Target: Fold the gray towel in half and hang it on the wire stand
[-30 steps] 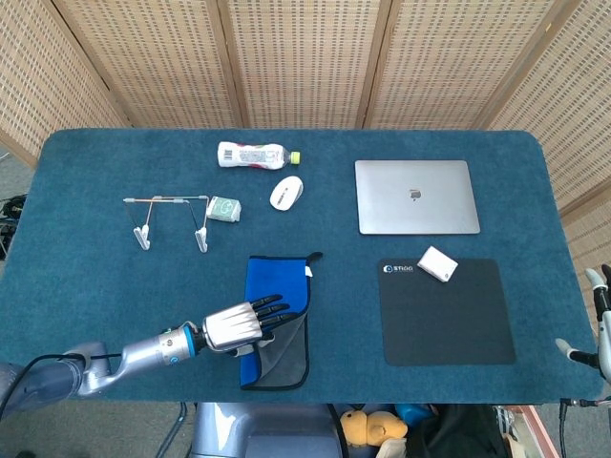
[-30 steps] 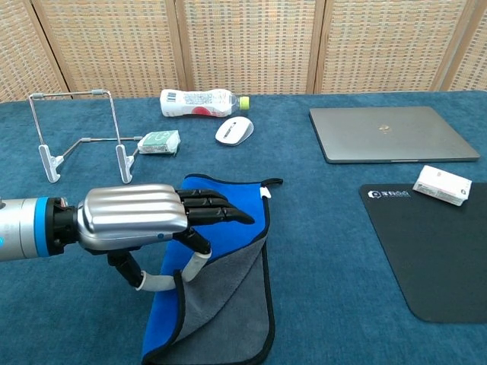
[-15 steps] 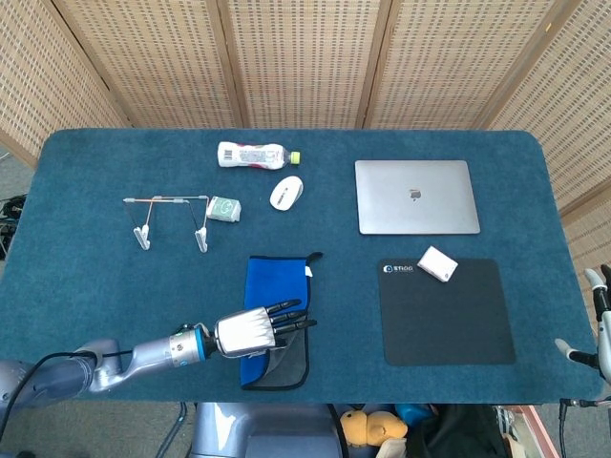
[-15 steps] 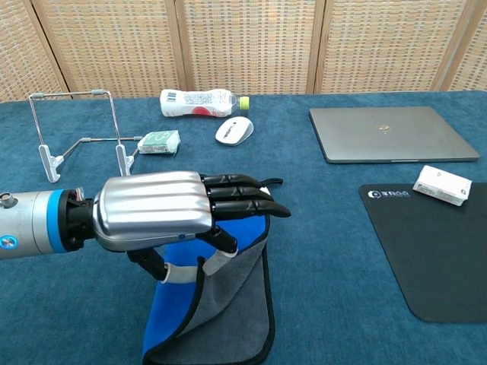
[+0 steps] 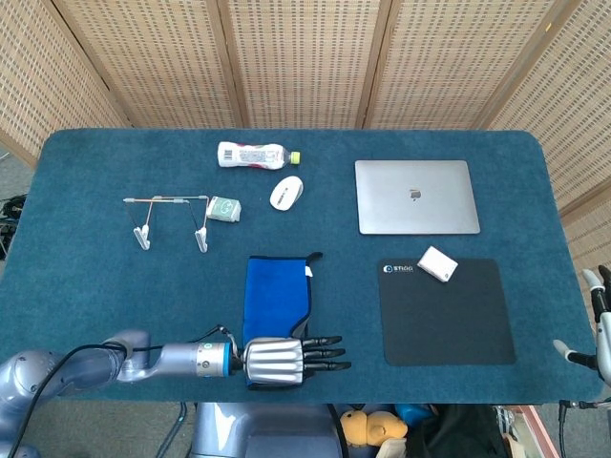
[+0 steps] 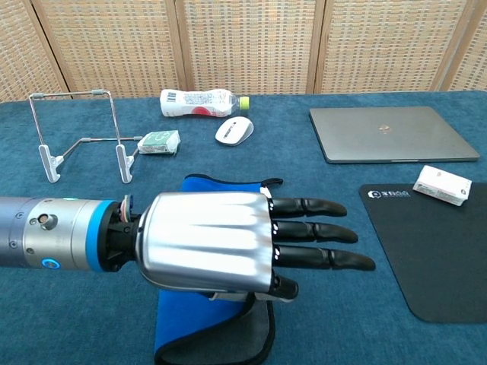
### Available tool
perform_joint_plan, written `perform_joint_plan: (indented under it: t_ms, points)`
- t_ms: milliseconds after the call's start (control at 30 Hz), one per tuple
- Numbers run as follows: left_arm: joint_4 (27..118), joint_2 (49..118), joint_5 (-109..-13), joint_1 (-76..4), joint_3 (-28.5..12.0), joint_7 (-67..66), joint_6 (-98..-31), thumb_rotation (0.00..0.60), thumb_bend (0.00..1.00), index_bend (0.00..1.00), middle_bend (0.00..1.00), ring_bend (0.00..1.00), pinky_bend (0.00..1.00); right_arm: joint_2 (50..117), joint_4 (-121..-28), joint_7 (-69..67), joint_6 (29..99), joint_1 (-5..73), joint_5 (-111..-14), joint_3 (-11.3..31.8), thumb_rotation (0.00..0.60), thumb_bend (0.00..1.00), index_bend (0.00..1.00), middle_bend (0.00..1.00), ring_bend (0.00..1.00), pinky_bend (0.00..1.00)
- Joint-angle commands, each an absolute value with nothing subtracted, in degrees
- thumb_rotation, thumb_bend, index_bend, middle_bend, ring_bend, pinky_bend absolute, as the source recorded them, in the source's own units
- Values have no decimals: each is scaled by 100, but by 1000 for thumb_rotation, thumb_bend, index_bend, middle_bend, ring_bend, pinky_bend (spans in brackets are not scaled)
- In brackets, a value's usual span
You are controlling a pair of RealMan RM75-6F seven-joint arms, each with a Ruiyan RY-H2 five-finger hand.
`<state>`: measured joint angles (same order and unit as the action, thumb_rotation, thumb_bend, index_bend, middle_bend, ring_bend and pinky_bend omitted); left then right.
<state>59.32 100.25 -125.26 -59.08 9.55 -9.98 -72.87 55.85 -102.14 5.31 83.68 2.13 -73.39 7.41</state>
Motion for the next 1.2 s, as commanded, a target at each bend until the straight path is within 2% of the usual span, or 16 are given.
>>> perform_joint_plan:
  t_ms: [33, 167, 200, 267, 333, 400, 667, 867, 1100, 1200]
  points:
    - [5858, 10120, -12605, -6016, 949, -1101, -7214, 600, 405, 623, 0, 0, 0, 5572, -10210, 502, 8363, 209, -7340, 741, 600, 0, 0, 0, 0, 0]
    - [5722, 10226, -12665, -6102, 988, -1182, -7133, 600, 404, 613, 0, 0, 0, 5561, -10200, 471, 8347, 210, -7340, 739, 600, 0, 0, 0, 0, 0]
    - [5672, 10262, -12689, -6118, 994, -1225, -7134, 600, 405, 582, 0, 0, 0, 5560, -10199, 470, 8344, 211, -7338, 740, 600, 0, 0, 0, 0, 0]
    - [5586, 10339, -12702, -6127, 1014, -1250, -7149, 600, 397, 435, 0, 0, 0, 5560, -10196, 466, 8333, 212, -7335, 737, 600, 0, 0, 0, 0, 0]
    - [5456, 10497, -12749, -6156, 1050, -1242, -7175, 600, 361, 143, 0, 0, 0, 5561, -10194, 472, 8315, 221, -7329, 736, 600, 0, 0, 0, 0, 0]
    - [5366, 10581, -12753, -6148, 1075, -1177, -7263, 600, 339, 12, 0, 0, 0, 5563, -10194, 478, 8310, 224, -7324, 735, 600, 0, 0, 0, 0, 0]
    - [5174, 10708, -12707, -6096, 1134, -1032, -7598, 600, 280, 0, 0, 0, 0, 5559, -10182, 468, 8297, 223, -7306, 734, 600, 0, 0, 0, 0, 0]
    - [5445, 10508, -12104, -5929, 855, -726, -7591, 600, 274, 0, 0, 0, 0, 5555, -10184, 463, 8297, 220, -7317, 725, 600, 0, 0, 0, 0, 0]
    - [6234, 9843, -10833, -5772, 215, -639, -6842, 600, 273, 0, 0, 0, 0, 5560, -10212, 501, 8310, 217, -7363, 702, 600, 0, 0, 0, 0, 0]
    - [6639, 9544, -10000, -5702, -69, -714, -6088, 600, 269, 26, 0, 0, 0, 5570, -10218, 526, 8303, 222, -7372, 691, 600, 0, 0, 0, 0, 0]
